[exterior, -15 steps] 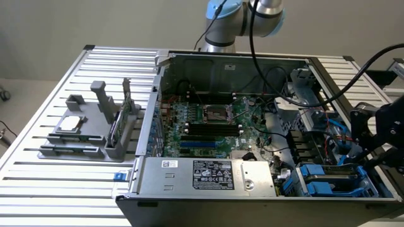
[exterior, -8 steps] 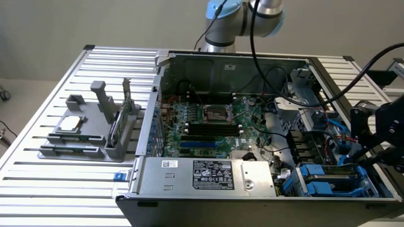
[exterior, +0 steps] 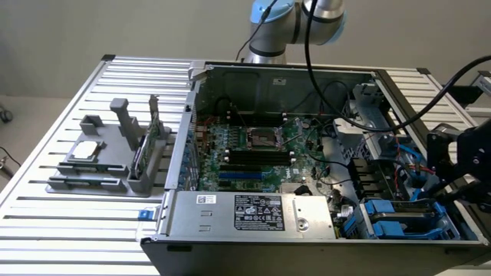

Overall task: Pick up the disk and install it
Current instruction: 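Insert the first disk wire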

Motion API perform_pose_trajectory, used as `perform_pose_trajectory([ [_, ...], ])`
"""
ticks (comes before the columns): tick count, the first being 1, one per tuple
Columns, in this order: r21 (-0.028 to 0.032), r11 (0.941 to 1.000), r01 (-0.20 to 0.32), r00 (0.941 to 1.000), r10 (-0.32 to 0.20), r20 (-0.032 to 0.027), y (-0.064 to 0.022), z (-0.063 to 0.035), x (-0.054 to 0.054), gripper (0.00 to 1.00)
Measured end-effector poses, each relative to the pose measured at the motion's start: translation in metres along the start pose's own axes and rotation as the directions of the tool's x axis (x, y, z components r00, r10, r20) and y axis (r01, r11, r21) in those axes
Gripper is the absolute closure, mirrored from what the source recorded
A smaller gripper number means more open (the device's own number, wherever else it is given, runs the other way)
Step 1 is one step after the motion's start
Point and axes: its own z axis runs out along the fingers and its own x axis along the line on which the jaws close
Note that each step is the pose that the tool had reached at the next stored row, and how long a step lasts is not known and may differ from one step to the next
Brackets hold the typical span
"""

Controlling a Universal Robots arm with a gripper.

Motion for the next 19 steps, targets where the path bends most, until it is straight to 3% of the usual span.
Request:
perform_pose_trajectory([
  [5,-0.0034,1.0,-0.008,1.0,0.008,-0.0036,-0.0006,0.0004,0.0001,0.75],
  [11,-0.0113,0.9999,-0.009,0.9998,0.009,-0.0156,-0.0021,0.0002,-0.0017,0.75],
  [19,-0.014,0.9999,-0.01,0.9998,0.009,-0.0196,-0.0052,0.0025,-0.0034,0.75],
])
